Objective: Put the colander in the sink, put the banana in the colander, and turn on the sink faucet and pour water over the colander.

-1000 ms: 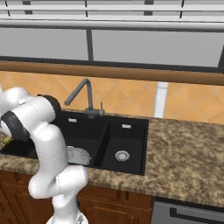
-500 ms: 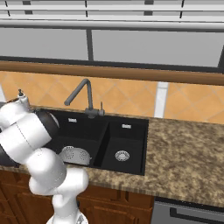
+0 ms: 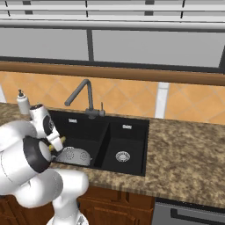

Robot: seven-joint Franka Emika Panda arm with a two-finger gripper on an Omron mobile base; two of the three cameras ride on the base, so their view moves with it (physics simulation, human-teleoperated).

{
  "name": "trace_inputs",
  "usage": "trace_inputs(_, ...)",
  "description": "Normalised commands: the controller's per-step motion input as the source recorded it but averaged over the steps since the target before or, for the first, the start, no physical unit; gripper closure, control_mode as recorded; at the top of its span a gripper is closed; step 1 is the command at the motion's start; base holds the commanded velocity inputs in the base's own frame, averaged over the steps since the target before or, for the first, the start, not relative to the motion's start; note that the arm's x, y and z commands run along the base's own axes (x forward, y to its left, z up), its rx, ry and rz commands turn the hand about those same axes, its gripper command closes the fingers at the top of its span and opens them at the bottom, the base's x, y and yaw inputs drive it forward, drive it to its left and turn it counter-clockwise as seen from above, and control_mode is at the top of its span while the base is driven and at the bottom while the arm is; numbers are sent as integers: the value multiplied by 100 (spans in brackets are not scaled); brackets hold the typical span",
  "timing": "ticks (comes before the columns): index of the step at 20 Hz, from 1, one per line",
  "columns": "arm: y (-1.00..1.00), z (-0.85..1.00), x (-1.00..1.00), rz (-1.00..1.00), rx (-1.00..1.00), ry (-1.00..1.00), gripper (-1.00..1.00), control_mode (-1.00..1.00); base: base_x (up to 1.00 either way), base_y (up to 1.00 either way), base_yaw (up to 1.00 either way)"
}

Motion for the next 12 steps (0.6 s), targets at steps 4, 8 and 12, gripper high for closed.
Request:
trace_inputs(4,-68,-28,0,-4,0,0,100,-100,0,0,0)
trace_inputs(8,-48,-33,4,-2,0,0,100,-100,0,0,0)
trace_inputs(12,-19,-34,13,0,0,0,100,-100,0,0,0)
